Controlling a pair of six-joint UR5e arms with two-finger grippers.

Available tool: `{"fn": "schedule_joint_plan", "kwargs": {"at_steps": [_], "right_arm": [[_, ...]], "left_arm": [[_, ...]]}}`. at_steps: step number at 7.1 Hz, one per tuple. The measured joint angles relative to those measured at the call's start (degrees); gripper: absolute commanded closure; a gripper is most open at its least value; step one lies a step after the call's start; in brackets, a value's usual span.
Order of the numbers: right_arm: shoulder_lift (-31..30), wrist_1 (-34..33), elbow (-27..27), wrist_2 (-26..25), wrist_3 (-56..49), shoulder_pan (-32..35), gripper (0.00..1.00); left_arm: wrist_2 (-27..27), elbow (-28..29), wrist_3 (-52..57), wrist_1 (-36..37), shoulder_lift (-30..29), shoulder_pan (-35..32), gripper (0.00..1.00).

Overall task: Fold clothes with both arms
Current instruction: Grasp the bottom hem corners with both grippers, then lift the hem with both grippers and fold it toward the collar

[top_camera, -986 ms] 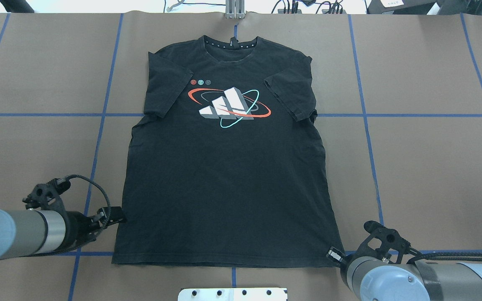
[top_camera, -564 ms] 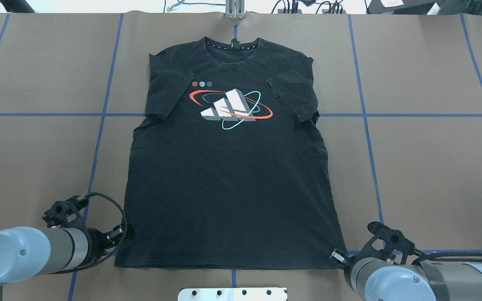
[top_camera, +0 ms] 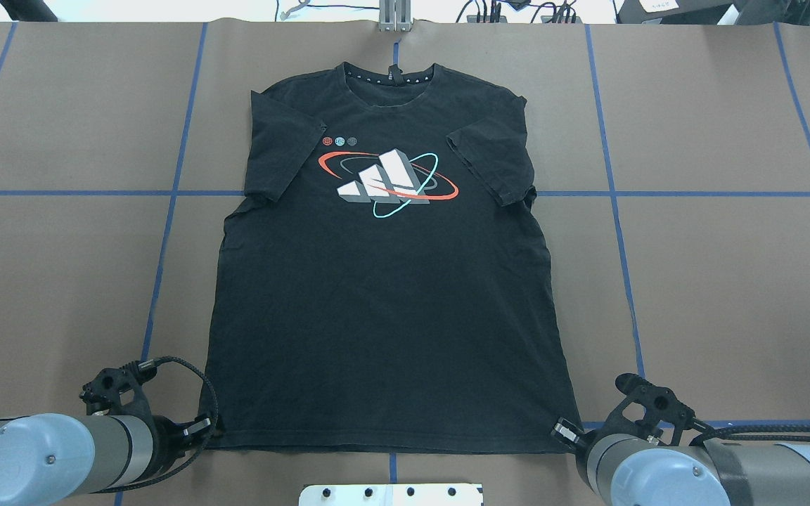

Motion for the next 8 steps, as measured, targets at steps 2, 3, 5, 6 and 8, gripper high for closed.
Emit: {"fn": "schedule_joint_plan", "kwargs": {"at_steps": [2,3,5,6,8], "right_arm": [[0.1,0.0,0.0,0.0,0.0,0.0,1.0],[0.1,0.0,0.1,0.0,0.0,0.0,1.0],[0.1,0.0,0.1,0.0,0.0,0.1,1.0],[0.1,0.0,0.2,0.0,0.1,0.1,1.0],[-0.2,0.0,0.7,0.1,0.1,0.3,1.0]], "left_arm": [[0.0,0.0,0.0,0.0,0.2,0.8,1.0],[0.0,-0.1,0.0,0.0,0.3,0.8,1.0],[0.0,-0.7,0.0,0.0,0.6,0.5,1.0],[0.0,-1.5,0.0,0.1,1.0,0.4,1.0],[-0.1,-5.8,0.0,0.1,3.6,0.5,1.0]]}}
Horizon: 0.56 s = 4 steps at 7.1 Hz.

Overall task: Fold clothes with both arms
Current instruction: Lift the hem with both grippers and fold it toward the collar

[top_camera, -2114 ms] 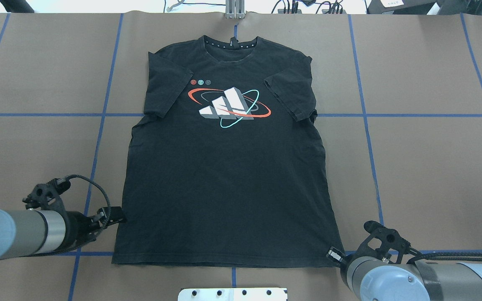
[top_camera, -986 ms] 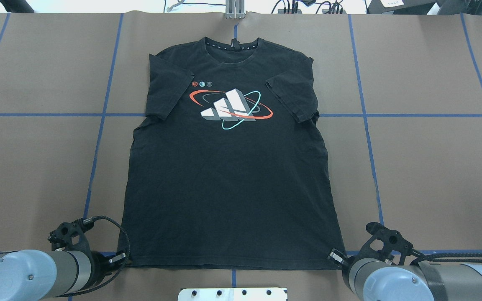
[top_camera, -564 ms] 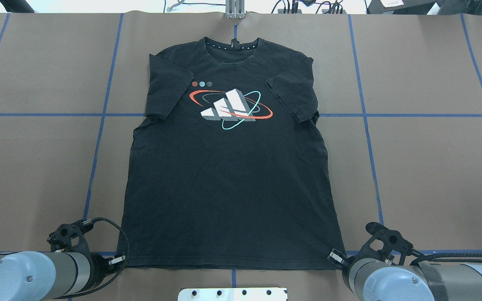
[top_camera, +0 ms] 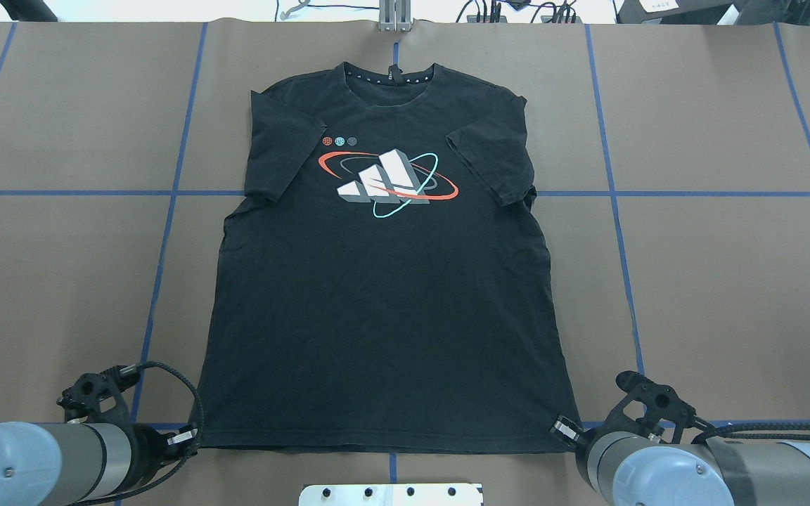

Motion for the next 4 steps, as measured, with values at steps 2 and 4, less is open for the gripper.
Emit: {"fn": "schedule_joint_plan", "kwargs": {"at_steps": [2,4], "right_arm": [[-1.3,0.0,1.9,1.3,0.0,-0.3,1.0],[-1.9,0.0,3.5,2.4,0.0,-1.8,1.0]], "left_arm": [[-0.5,-3.7,-0.3,0.0,1.3,1.5,1.0],[-1.4,-7.3,-3.3,0.0,1.4,4.1,1.0]]}}
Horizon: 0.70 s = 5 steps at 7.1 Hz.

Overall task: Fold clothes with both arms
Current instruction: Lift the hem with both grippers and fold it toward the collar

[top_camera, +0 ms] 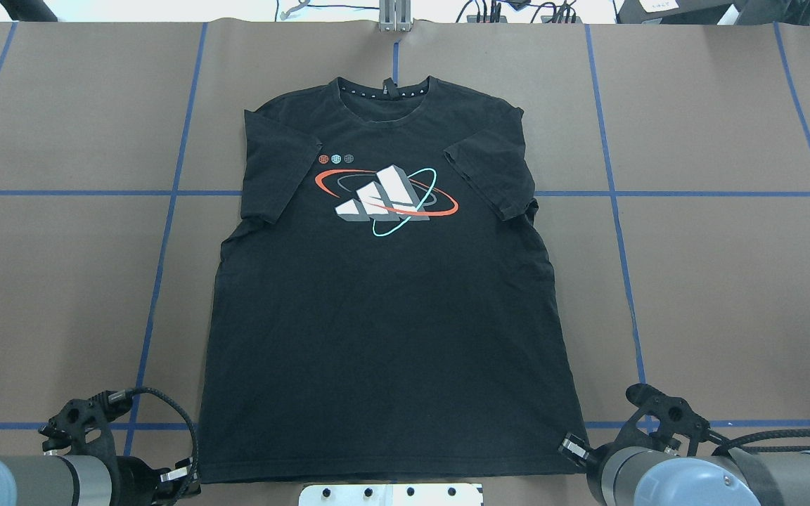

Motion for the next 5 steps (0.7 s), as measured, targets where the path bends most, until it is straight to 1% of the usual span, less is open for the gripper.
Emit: {"fn": "schedule_joint_plan", "kwargs": {"at_steps": [2,3,4,5], "right_arm": [[-1.0,0.0,2.3,1.2,0.0,0.6,1.0],[-0.5,-0.3,2.6,2.9,-0.2,3.4,1.0],[1.2,-1.6,2.3,6.3,-1.2,8.0,1.0],[5.1,-4.8,1.1,10.1,-4.4,13.7,1.0]], "left_arm": [[-1.1,-2.2,-4.0,0.1,0.0,-0.3,1.0],[-1.6,-2.5,-4.2,0.1,-0.3,-1.9,1.0],[-2.8,-2.5,-2.8,0.0,-1.4,-5.3,1.0],[-5.0,-2.3,0.1,0.0,-3.5,-10.4,1.0]]}}
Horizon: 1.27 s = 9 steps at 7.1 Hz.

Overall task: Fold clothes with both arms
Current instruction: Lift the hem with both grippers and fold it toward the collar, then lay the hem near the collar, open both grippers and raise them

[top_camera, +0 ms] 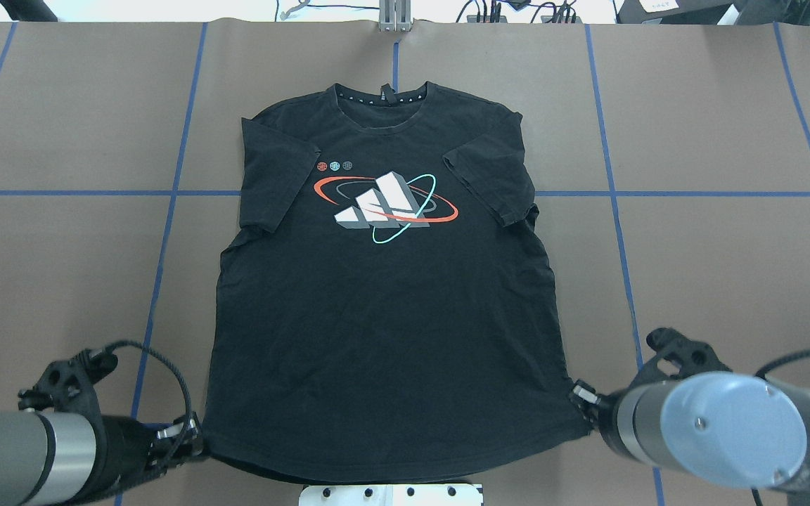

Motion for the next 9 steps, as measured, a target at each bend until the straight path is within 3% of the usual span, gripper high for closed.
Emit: {"fn": "schedule_joint_plan", "kwargs": {"at_steps": [2,4,7,9], "right_arm": [[10.3,-8.7,-4.7,4.5,-9.1,10.9,1.0],[13.7,-11.3,-9.3,9.4,-18.2,21.9,1.0],[19.0,-10.8,-21.5,11.4,-29.8,32.4,1.0],[25.9,-3.1,-34.9,11.2,-31.5,34.4,1.0]], "left_arm": [[-3.5,2.4,9.8,0.2,-3.6,-12.2,1.0],[-6.1,7.6,18.8,0.4,-6.1,-23.0,1.0],[-8.2,21.8,23.0,0.3,-17.5,-32.9,1.0],[-8.1,32.1,23.3,-0.4,-24.8,-36.4,1.0]]}}
